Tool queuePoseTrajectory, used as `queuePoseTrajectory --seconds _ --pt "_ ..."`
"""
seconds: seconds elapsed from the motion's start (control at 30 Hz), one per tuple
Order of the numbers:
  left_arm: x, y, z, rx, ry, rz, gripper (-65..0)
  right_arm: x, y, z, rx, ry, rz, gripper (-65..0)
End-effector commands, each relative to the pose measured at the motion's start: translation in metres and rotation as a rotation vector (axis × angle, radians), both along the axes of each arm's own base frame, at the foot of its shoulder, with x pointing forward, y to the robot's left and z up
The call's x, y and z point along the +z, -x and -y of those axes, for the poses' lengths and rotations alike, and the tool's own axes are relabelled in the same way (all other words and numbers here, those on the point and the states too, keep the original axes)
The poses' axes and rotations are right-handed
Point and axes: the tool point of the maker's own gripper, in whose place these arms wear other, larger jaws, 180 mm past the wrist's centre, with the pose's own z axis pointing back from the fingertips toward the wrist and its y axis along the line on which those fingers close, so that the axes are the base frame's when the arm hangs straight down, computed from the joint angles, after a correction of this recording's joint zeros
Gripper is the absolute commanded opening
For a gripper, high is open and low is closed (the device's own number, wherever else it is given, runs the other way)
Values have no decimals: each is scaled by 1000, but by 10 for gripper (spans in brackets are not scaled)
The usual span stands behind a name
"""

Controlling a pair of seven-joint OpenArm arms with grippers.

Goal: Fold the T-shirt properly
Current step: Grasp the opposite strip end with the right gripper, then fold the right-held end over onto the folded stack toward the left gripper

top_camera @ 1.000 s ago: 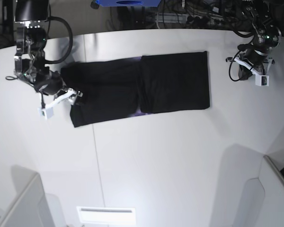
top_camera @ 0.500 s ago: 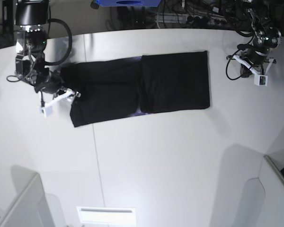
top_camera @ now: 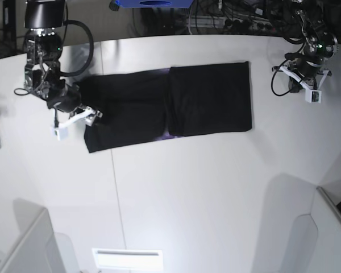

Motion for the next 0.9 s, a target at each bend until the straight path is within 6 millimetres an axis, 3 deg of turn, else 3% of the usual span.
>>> queuePoseTrajectory --seconds 0.0,0.17,0.33,0.4,0.67,0.87 --pt "9 -12 4 -25 -3 41 -650 -7 11 -1 19 4 -55 -230" --pt "8 -24 22 -72 16 50 -650 -8 11 -1 18 3 -58 -465" --pt "5 -35 28 -67 44 61 -650 -6 9 1 18 7 -52 -564" --pt "1 -39 28 -60 56 58 -650 -3 7 0 20 8 -41 -645" --pt "-12 -48 54 -123 96 33 -650 34 -7 -12 58 12 72 -650" --pt "-14 -52 72 -167 111 27 -650 47 -3 -23 85 9 110 -650"
